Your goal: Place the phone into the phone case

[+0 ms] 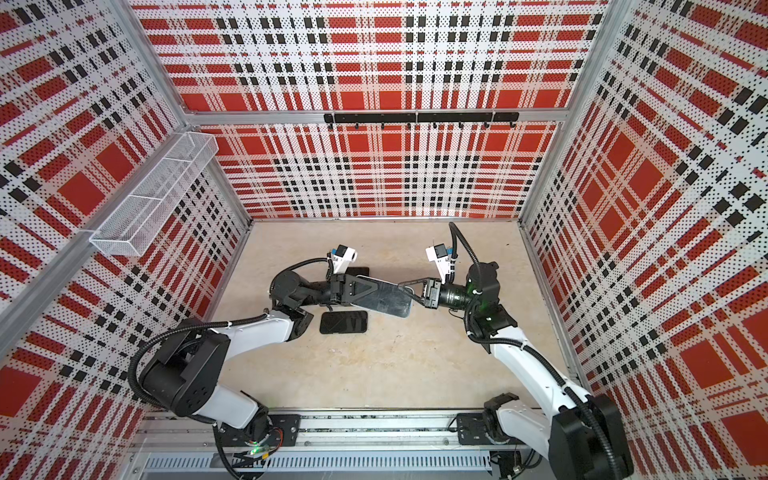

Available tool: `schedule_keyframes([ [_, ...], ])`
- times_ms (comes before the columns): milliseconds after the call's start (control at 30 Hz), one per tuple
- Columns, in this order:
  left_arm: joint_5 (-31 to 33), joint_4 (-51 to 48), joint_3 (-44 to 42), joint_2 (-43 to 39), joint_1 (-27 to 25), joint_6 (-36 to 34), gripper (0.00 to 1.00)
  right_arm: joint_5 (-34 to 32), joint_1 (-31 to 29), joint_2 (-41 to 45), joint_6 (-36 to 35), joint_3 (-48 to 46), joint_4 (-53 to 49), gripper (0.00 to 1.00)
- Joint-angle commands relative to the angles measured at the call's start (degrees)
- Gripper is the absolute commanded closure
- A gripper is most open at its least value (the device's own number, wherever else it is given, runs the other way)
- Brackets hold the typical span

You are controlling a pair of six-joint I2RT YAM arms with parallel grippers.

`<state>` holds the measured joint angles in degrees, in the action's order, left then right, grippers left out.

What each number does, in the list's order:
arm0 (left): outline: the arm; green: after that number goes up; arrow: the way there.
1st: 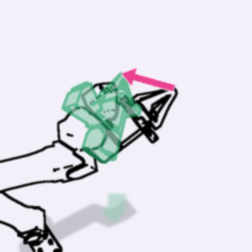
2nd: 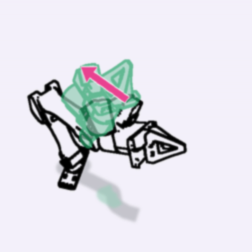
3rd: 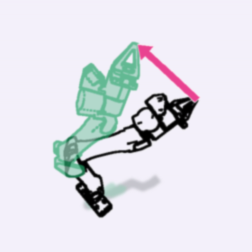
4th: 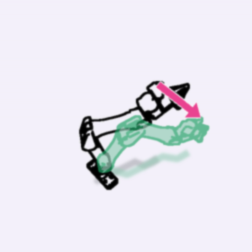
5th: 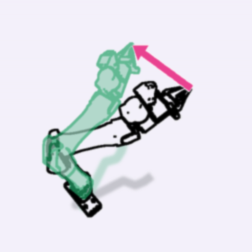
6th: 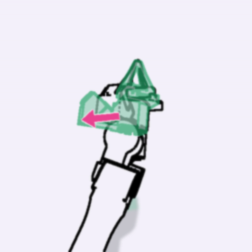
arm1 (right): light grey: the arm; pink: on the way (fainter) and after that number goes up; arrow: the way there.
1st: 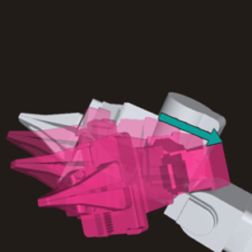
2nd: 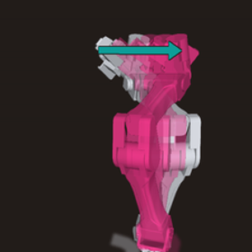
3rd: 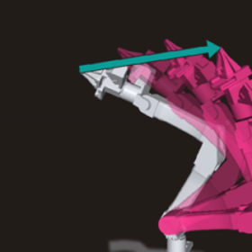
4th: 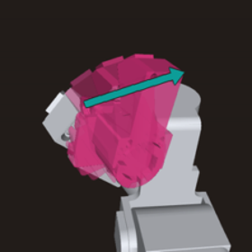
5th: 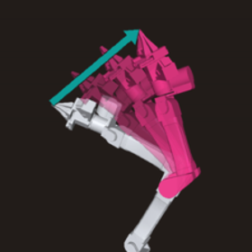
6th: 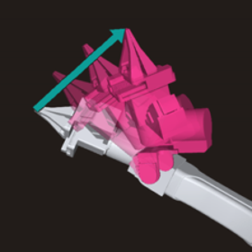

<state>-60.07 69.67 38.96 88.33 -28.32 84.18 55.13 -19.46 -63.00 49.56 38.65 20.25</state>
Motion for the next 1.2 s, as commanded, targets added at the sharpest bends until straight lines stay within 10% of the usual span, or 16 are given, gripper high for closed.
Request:
schedule_keyframes([
  [0,-1.3,5.1,3.9,-0.5,-0.5,2.9,1.00,-3.9,0.2,-0.6,-5.0,1.2,-7.5,1.00],
  [133,-0.8,5.1,4.4,-0.3,-0.5,2.9,1.00,-6.3,0.5,-1.0,-6.6,2.3,-11.8,1.00],
  [300,1.6,5.2,4.9,-0.4,0.1,2.4,1.00,-5.6,0.5,-0.6,-5.9,2.1,-12.6,0.62],
  [467,2.8,5.0,5.9,0.0,0.9,1.6,1.00,-2.7,-1.5,-0.5,-1.6,-1.3,-7.1,0.52],
  [1167,3.8,4.5,3.4,0.5,2.3,-1.1,1.00,-9.0,-5.9,-0.2,-0.2,1.7,-13.0,0.97],
])
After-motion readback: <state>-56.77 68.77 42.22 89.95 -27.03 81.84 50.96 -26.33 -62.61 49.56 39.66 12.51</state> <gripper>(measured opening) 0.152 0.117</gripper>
